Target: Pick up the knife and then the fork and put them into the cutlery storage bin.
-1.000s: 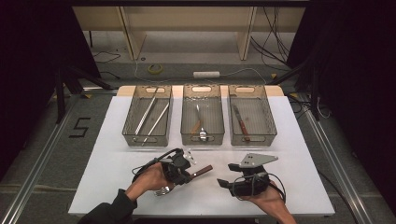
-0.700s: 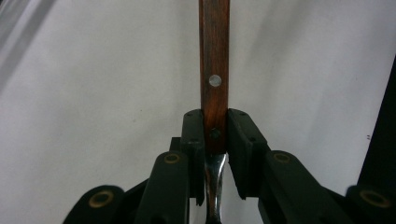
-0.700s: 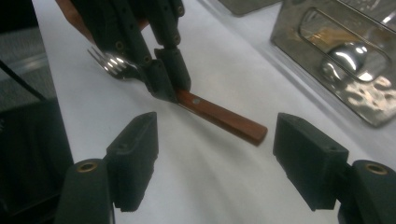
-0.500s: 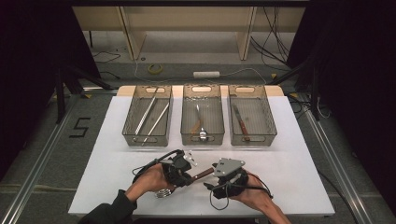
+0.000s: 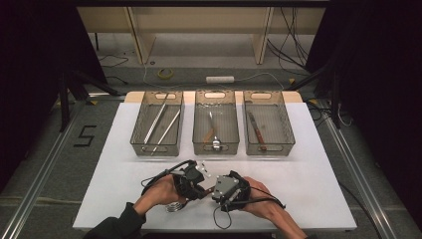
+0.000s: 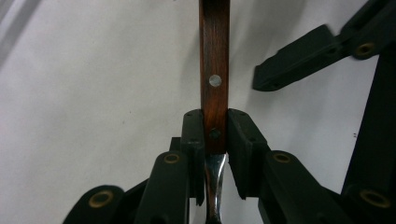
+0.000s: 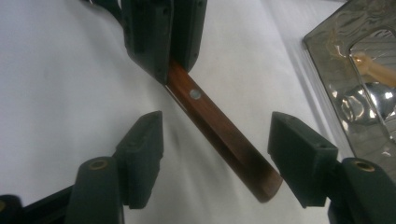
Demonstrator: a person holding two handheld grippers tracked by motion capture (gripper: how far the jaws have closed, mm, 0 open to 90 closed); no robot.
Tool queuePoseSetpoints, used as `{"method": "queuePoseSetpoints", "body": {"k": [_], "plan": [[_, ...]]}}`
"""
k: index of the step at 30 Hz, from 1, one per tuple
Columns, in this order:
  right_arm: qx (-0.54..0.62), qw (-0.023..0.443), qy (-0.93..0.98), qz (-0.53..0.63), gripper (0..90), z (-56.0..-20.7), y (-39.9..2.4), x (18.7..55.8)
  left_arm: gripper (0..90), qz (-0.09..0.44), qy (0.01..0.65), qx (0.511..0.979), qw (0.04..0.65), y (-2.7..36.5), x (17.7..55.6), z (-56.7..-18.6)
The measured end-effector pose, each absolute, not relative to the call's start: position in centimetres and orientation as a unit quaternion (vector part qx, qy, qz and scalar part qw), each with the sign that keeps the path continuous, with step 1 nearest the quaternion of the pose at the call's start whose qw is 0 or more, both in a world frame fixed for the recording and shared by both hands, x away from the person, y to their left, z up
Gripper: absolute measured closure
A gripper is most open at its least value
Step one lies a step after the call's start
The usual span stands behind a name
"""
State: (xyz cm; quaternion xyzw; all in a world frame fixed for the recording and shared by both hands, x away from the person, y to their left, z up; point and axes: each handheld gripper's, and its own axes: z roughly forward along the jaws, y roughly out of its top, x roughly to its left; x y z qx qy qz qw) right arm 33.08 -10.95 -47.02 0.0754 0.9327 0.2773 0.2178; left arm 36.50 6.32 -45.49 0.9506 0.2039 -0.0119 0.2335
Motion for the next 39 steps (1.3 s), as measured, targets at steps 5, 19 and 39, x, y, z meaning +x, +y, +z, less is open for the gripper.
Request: {"method": "queuePoseSetpoints", "body": {"k": [5, 19, 39], "plan": [[0.055, 0.24, 0.935, 0.256, 41.7, -47.5, -10.5, 33.1, 76.7, -0.019, 0.203, 0.95, 0.235, 6.4, 36.5, -45.4], [-0.006, 0.282, 0.932, 0.227, 60.6, -47.8, -10.1, 32.6, 76.6, -0.04, 0.206, 0.949, 0.236, 6.5, 36.6, -45.0], [-0.093, 0.297, 0.929, 0.201, 81.3, -46.3, -10.2, 31.5, 61.9, -0.006, 0.202, 0.945, 0.256, 7.2, 36.4, -42.2]]}}
